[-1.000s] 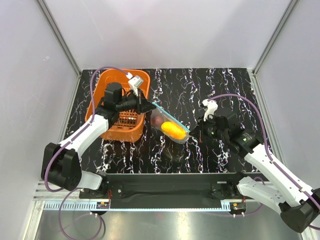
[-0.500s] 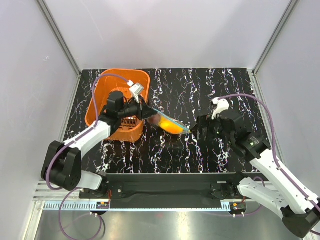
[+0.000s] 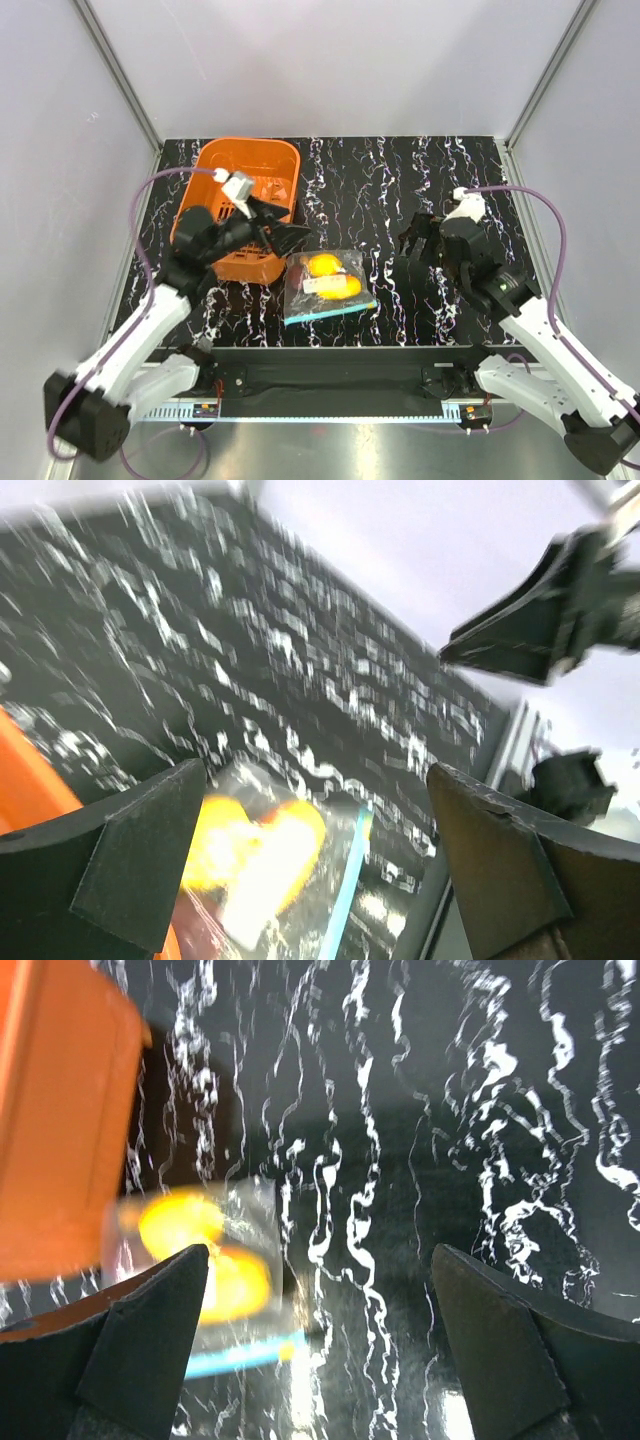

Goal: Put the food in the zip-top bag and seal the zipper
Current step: Place the zipper food storage bag at the center of the board, then reset both arms

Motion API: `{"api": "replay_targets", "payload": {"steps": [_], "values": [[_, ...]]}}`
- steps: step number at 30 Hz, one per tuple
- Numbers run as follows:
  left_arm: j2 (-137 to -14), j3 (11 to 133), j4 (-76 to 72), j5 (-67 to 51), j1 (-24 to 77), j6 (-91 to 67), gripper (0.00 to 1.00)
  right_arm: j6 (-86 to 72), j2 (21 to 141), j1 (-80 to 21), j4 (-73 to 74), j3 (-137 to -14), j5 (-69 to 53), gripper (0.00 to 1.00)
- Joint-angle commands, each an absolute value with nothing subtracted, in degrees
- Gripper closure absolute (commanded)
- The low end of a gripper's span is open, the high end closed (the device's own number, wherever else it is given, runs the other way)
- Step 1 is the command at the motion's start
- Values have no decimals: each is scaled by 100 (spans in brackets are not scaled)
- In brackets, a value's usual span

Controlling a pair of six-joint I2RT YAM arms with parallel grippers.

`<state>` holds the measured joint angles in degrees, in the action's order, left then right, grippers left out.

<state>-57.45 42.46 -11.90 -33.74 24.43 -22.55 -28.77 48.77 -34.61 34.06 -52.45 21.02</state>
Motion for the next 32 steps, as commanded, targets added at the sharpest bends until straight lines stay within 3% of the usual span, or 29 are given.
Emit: {"api": "replay_targets", "payload": {"steps": [1,7,17,22,32], "values": [[-4776,4201,-661,-2507,2443,-2337,1,-3251,4527,-3480,3103,-5230,2882,0],[-3561,4500,1781,-36,2426,-3471,1,-2936,3614,-3472,3137,-5097,2881,0],[-1838,3903,3497,500,2452,-3118,1,-3234,1733,-3463,3832,-4923,3068,1],[-1267,3745,3437,483,2452,-3444,1,-3375,810,-3472,3946,-4588,3295,0],[-808,3418,3295,299,2452,-3683,1,-3621,914,-3472,4482,-4860,3217,0]]}}
